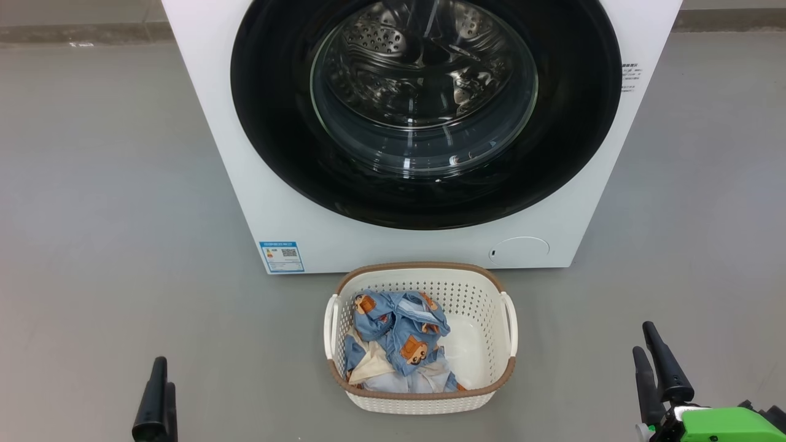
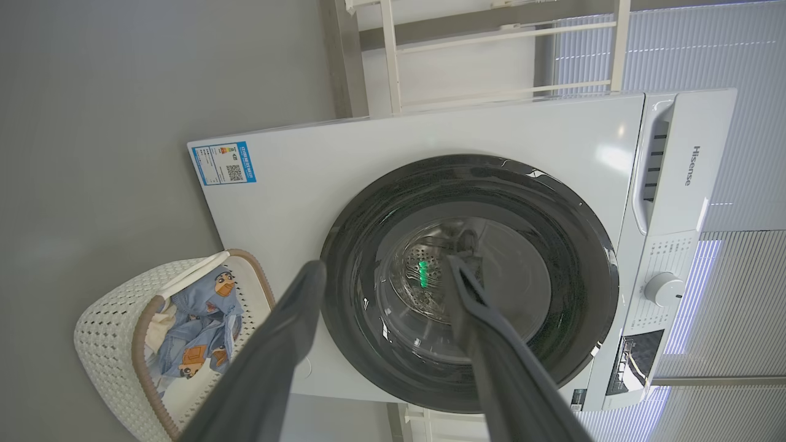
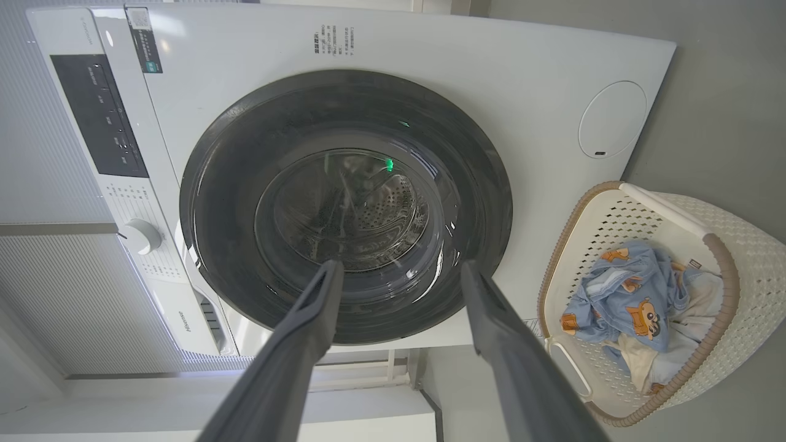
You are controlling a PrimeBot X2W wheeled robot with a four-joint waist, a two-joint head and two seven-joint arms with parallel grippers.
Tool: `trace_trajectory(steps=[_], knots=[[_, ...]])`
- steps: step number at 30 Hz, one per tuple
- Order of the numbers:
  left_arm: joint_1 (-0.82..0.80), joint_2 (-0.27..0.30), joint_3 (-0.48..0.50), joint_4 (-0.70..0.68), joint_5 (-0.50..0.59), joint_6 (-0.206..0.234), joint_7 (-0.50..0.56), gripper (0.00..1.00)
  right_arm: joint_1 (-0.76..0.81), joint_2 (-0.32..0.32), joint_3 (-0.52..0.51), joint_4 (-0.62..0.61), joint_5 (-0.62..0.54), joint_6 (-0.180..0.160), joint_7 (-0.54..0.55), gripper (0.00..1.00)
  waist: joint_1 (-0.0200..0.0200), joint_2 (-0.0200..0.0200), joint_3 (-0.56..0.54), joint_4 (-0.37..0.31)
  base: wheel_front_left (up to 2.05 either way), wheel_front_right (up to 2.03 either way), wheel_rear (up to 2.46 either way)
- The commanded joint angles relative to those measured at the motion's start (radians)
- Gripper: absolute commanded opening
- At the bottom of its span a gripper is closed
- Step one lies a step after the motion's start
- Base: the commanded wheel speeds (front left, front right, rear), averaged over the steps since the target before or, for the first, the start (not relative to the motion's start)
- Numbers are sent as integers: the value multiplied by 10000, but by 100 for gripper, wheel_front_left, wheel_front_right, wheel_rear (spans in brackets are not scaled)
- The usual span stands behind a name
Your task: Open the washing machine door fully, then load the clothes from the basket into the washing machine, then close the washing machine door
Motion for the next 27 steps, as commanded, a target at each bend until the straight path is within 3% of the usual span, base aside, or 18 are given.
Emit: trace_trajectory(steps=[1, 27], knots=[[-454, 239, 32, -360, 176, -10, -105, 100, -517, -186, 192, -345, -203, -3, -123, 100, -1, 0, 4, 4, 0, 0, 0], [-615, 414, -379, -1054, 2586, -19, -900, 100, -958, -950, 1357, -819, -1900, -5, -1150, 100, -1, 0, 40, 63, 0, 0, 0]])
